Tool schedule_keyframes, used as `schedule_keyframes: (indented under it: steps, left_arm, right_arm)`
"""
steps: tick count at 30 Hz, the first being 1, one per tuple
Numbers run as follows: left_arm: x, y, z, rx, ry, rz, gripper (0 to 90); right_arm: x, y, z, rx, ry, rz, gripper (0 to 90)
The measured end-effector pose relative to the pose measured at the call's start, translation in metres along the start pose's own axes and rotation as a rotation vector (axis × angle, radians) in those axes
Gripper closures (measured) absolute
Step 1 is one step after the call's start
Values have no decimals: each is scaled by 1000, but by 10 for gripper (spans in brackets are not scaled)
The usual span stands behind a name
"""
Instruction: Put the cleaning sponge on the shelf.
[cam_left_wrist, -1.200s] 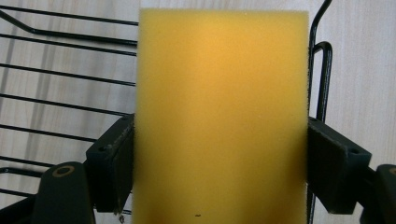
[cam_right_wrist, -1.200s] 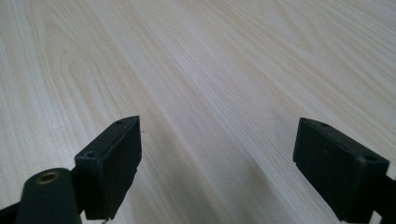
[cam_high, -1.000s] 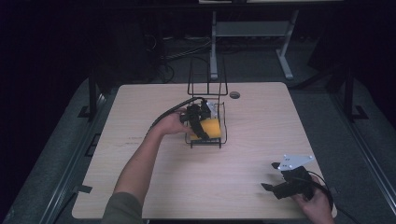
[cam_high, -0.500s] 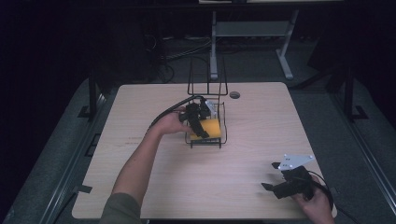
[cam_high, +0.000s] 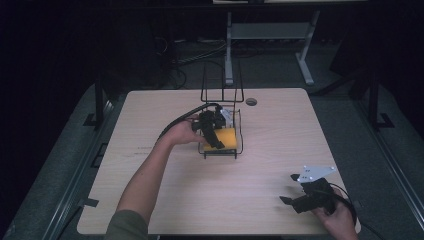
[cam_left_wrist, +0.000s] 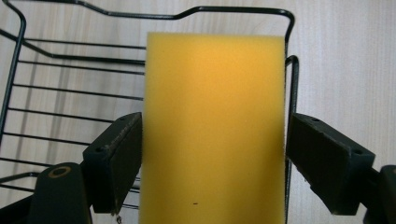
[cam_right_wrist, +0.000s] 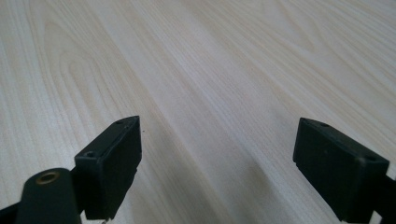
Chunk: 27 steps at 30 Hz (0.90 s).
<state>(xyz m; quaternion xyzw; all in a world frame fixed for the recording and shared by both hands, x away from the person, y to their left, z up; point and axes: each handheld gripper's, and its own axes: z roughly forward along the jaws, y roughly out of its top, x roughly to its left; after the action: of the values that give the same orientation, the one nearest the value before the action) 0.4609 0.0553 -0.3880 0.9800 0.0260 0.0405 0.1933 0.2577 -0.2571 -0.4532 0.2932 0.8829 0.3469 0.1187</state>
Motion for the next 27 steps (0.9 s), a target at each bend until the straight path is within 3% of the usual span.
schedule_keyframes:
  steps: [11, 27]
  left_arm:
    - [2, -3, -4, -13, 15, -13, 187]
    - [-14, 4, -16, -29, 34, 48, 188]
  right_arm:
    - [1, 1, 1, 7, 3, -2, 151]
    - [0, 1, 2, 6, 9, 1, 150]
